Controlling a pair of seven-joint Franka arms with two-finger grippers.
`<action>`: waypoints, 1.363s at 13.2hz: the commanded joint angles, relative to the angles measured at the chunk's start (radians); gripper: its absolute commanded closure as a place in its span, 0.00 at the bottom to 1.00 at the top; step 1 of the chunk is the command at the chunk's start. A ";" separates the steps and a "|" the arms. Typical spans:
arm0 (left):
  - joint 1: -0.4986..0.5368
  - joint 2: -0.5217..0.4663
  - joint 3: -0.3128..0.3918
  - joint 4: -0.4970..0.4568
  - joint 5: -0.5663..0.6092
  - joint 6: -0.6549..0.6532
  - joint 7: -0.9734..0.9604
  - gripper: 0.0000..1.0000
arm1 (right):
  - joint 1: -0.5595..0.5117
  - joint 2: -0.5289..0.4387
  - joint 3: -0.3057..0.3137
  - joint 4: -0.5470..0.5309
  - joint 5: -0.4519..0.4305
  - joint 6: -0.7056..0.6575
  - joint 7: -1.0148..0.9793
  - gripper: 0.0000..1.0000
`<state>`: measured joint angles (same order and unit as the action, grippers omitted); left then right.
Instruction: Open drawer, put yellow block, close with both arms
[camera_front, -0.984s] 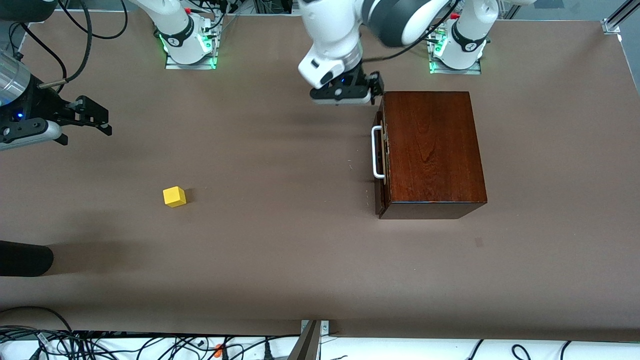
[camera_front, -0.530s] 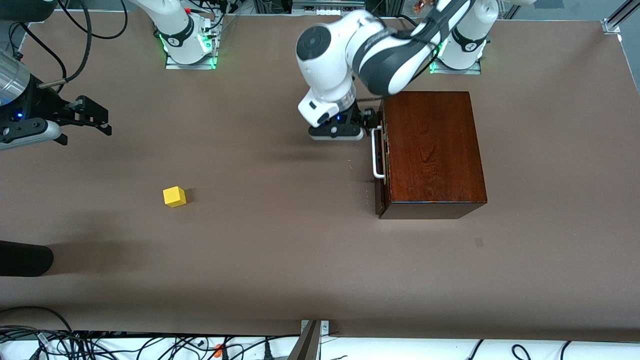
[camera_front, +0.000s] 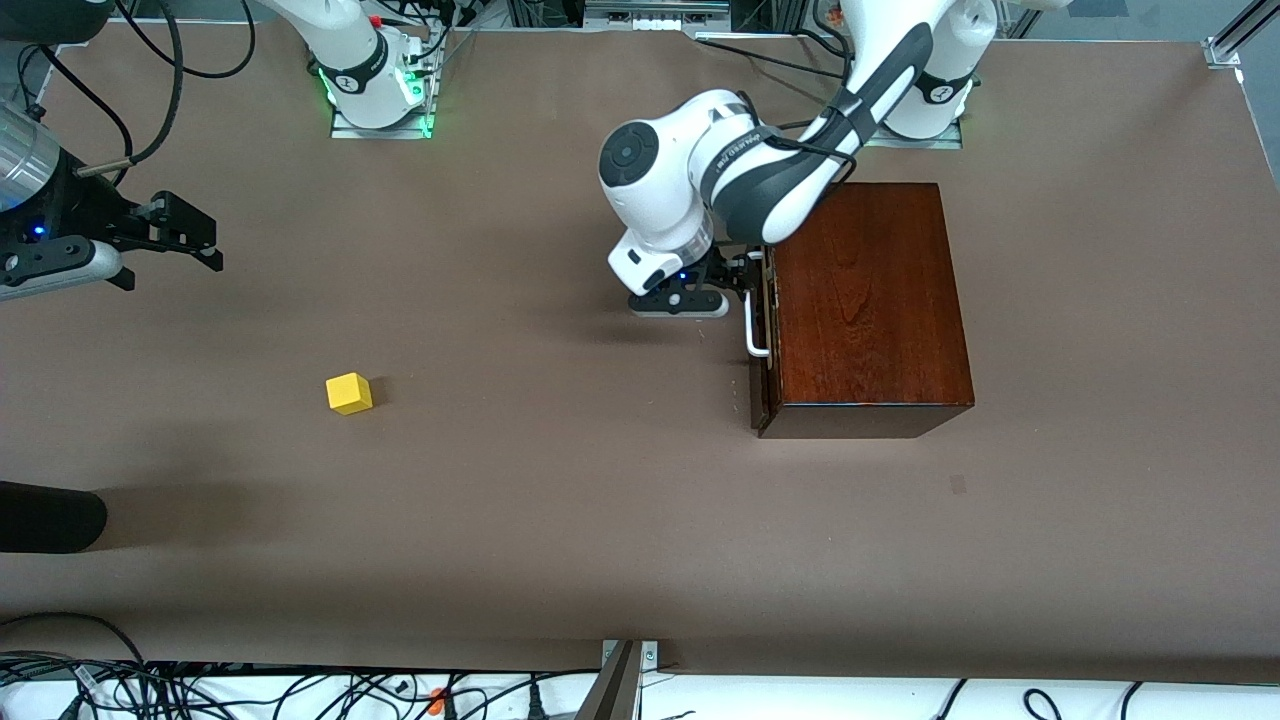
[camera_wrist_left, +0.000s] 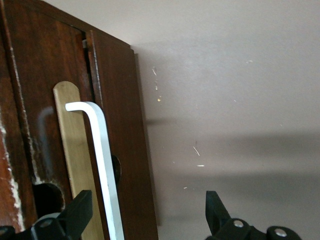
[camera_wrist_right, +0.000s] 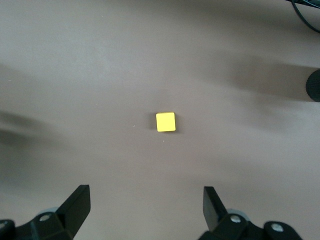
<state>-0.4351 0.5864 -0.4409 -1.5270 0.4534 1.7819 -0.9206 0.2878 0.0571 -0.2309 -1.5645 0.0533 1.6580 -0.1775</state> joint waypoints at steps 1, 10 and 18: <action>0.019 -0.016 -0.004 -0.050 0.027 0.028 -0.062 0.00 | -0.007 0.010 -0.001 0.027 0.011 -0.018 -0.013 0.00; 0.013 0.030 0.002 -0.062 0.085 0.040 -0.133 0.00 | -0.007 0.010 -0.002 0.027 0.011 -0.018 -0.013 0.00; 0.007 0.061 0.002 -0.042 0.082 0.094 -0.147 0.00 | -0.007 0.010 -0.004 0.027 0.011 -0.020 -0.013 0.00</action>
<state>-0.4243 0.6399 -0.4337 -1.5819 0.5087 1.8476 -1.0435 0.2877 0.0571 -0.2330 -1.5645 0.0533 1.6579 -0.1775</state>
